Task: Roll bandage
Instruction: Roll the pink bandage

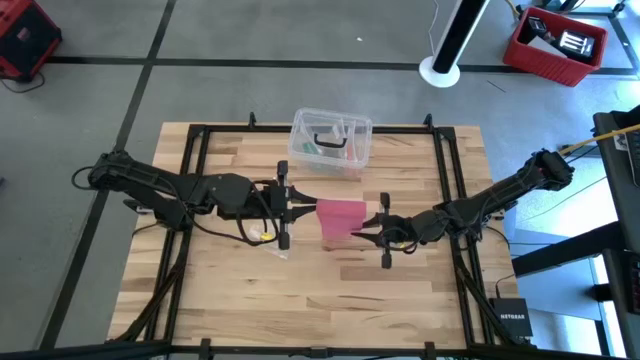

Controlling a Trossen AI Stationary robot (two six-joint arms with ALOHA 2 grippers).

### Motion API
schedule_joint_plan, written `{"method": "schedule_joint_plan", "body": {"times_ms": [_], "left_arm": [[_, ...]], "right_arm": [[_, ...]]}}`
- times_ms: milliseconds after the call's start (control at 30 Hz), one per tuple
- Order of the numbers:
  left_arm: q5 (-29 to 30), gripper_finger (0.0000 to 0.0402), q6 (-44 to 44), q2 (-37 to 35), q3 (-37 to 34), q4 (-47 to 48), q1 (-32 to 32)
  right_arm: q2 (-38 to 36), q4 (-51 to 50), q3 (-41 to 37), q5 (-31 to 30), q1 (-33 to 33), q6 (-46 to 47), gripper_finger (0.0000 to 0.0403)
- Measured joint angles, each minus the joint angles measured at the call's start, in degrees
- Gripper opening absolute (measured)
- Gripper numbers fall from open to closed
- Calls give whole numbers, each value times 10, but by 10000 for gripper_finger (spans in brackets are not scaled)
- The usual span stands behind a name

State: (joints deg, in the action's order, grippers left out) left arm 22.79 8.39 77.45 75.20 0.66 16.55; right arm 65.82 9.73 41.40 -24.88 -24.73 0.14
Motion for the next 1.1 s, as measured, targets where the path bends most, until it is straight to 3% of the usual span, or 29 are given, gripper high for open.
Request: {"method": "schedule_joint_plan", "body": {"times_ms": [133, 267, 367, 500, 667, 800, 933, 1100], "left_arm": [[0, 13, 7, -2, 0, -3, 0], [0, 13, 11, -2, 0, 0, 0], [1, 13, 28, -2, 0, -2, 0], [0, 13, 34, -2, 0, -6, -1], [0, 13, 40, -2, 0, -5, -1], [-1, 13, 41, -2, 0, -12, 0], [-1, 13, 43, -2, 0, -18, -2], [-1, 13, 41, -2, 0, -19, -6]], "right_arm": [[-1, -101, 63, -8, 0, -2, 150], [-1, -297, 135, 10, 0, 46, 208], [-1, -336, 141, 2, -3, 83, 233], [4, -255, 81, -38, -26, 82, 242], [22, 5, -48, -94, -25, 31, 243], [53, 195, -108, -89, -18, -8, 243], [107, 271, -121, -90, 10, -4, 244], [155, 341, -117, -22, 42, -12, 226]]}}
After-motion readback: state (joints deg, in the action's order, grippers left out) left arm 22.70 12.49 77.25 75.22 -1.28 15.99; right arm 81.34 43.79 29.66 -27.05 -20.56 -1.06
